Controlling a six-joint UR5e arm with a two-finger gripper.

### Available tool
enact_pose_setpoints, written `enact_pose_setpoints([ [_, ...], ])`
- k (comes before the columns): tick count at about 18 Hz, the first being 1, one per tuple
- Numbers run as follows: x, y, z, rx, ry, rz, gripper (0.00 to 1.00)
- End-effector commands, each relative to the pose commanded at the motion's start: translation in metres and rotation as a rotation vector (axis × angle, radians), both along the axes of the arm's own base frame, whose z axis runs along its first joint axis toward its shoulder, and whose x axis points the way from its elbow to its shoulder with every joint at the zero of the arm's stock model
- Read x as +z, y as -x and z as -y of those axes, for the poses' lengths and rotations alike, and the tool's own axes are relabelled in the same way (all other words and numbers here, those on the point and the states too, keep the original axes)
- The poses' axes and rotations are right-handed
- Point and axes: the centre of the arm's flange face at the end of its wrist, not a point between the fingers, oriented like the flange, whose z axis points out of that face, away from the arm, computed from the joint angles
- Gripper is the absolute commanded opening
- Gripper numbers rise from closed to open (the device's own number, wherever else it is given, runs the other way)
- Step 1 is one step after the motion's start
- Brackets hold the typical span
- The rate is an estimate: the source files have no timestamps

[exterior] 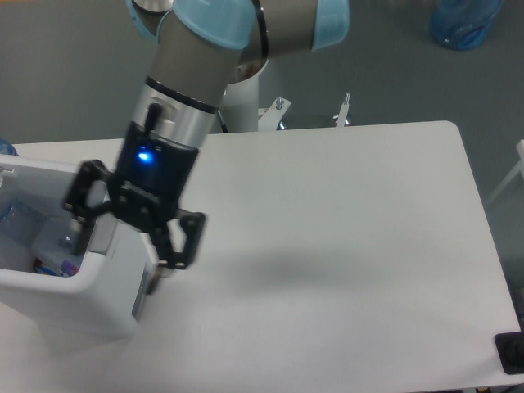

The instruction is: Place the trash in the trash can

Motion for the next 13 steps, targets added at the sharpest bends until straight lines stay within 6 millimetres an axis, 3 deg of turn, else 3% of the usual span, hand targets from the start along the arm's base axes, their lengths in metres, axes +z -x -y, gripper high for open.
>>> enact_pose_setpoints([
  [4, -0.024, 0.025, 0.018, -0.054, 0.110, -0.032, 1.00],
  [7, -0.033, 0.051, 0.044, -0.046, 0.204, -0.052, 1.00],
  [11, -0.060, 0.056, 0.062, -0.174, 0.383, -0.086, 1.00],
  [13, -0.069, 0.045, 0.069, -0.187, 0.448, -0.114, 1.00],
])
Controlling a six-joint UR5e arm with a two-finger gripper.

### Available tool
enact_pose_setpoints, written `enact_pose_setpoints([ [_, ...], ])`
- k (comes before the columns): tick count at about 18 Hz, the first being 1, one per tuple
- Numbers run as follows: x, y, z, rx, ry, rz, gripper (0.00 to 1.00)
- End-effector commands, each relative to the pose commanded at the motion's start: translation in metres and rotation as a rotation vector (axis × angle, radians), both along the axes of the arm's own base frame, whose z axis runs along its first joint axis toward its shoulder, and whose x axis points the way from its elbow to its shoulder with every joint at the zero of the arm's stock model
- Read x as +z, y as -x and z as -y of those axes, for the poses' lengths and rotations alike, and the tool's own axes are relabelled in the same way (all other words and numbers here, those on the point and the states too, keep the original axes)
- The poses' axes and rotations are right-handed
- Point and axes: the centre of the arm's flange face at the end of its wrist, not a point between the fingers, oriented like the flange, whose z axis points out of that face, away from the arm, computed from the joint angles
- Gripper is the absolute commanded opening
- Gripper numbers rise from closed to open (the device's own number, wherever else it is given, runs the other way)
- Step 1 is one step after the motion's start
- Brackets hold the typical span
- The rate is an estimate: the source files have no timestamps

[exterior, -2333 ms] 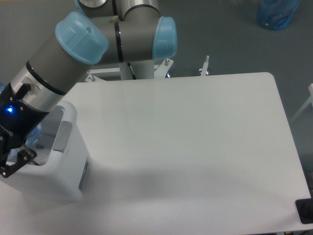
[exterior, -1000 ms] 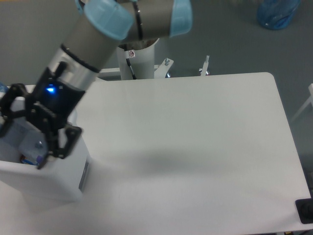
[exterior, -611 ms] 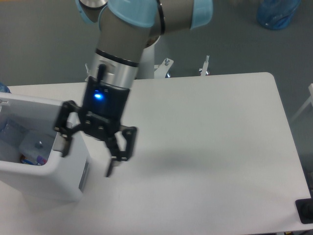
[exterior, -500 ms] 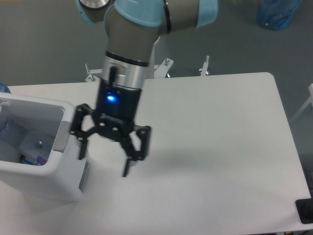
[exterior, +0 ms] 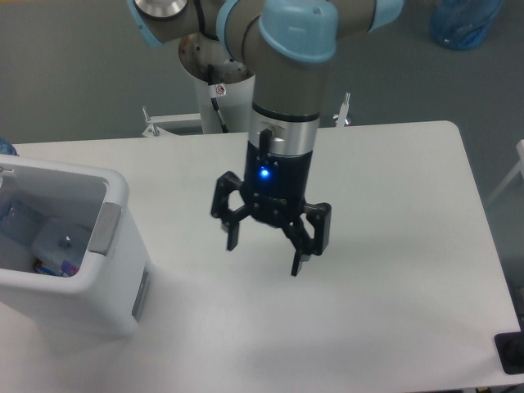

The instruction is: Place the trash in the trash can

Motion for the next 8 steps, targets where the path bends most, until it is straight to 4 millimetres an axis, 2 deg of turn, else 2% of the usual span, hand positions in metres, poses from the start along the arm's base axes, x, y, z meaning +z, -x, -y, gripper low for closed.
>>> enact_pose_setpoints([
  [2, -0.024, -0.009, 0.005, -0.021, 0.070, -0.003, 1.00],
  [4, -0.037, -0.016, 0.012, -0.095, 0.127, -0.028, 1.00],
  [8, -0.040, -0.020, 0.016, -0.146, 0.157, -0.047, 1.00],
])
